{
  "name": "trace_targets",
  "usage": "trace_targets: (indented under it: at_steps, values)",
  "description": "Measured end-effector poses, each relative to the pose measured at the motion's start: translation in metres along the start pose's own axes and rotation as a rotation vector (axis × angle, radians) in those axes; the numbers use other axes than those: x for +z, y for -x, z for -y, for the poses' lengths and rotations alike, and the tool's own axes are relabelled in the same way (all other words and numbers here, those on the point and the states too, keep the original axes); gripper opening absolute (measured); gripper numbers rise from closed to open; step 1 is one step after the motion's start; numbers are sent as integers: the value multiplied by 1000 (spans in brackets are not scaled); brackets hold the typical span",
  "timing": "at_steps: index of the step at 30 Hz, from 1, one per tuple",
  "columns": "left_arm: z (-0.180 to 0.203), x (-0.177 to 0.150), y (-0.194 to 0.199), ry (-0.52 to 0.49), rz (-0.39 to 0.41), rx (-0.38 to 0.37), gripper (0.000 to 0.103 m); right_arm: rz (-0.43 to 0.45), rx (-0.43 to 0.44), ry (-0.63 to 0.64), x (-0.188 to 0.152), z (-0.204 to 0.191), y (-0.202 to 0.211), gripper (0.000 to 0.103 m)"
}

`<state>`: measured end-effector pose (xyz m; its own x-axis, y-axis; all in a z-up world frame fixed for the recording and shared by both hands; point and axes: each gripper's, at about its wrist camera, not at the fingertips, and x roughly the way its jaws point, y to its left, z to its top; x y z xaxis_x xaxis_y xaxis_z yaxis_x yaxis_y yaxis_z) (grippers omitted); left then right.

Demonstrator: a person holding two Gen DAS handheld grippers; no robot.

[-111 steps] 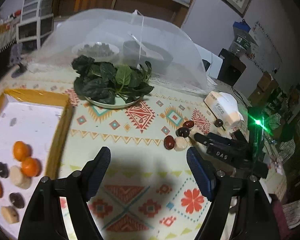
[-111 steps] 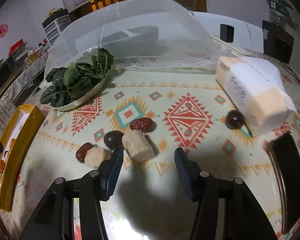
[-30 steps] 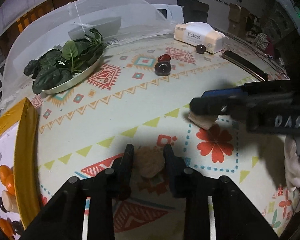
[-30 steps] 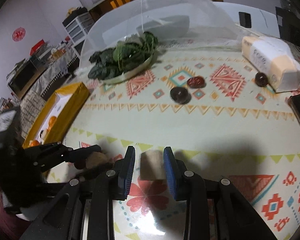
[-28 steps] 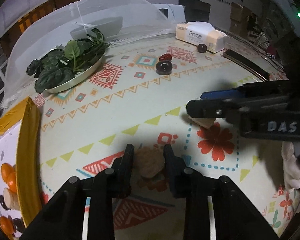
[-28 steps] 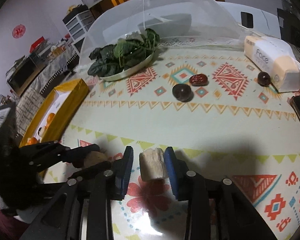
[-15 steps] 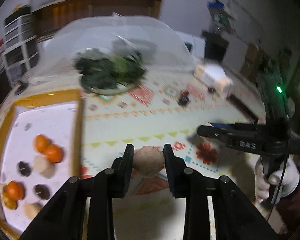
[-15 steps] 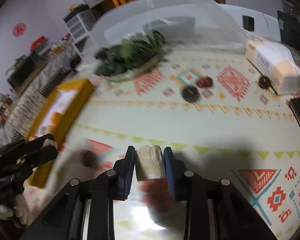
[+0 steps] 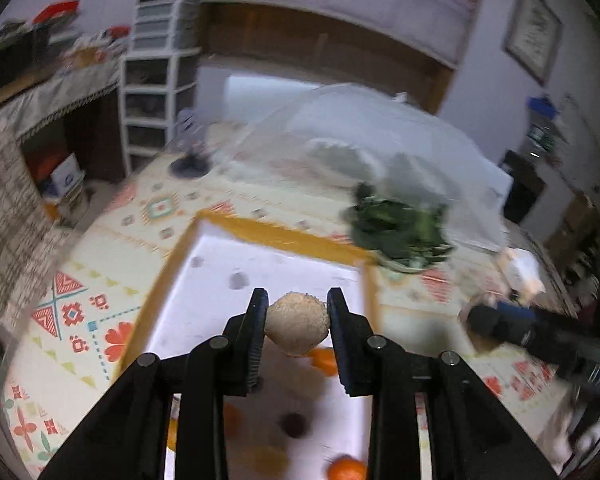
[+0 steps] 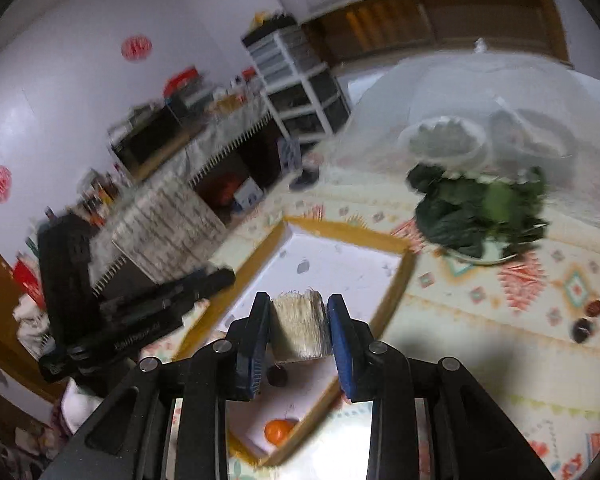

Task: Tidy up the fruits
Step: 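Carry both yam slices over the tray and open both tools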

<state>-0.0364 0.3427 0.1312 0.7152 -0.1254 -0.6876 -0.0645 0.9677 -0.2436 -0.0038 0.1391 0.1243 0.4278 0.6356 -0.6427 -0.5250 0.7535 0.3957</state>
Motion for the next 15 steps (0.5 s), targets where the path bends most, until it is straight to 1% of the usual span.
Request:
trace_targets:
  at_steps: [3, 5, 7, 9, 12, 13, 15]
  values:
    - [-31, -2, -33, 56, -52, 27, 29, -62, -52, 1, -3, 2, -49, 32]
    - [-46, -6, -47, 81, -77, 27, 29, -99, -85, -3, -5, 8, -77, 32]
    - [-56, -8, -59, 105, -96, 20, 29, -122, -108, -12, -5, 15, -97, 32]
    - [-61, -10, -67, 114, -108, 15, 29, -139, -132, -8, -5, 20, -112, 32]
    - [-63, -12, -75, 116, -120, 9, 29, -146, -164, 11, -3, 22, -124, 32]
    - [-63, -11, -76, 118, -119, 6, 31, -146, -169, 13, -3, 23, -128, 32]
    - [-63, -10, -76, 122, -115, -2, 38, -139, -172, 13, -2, 24, -131, 32]
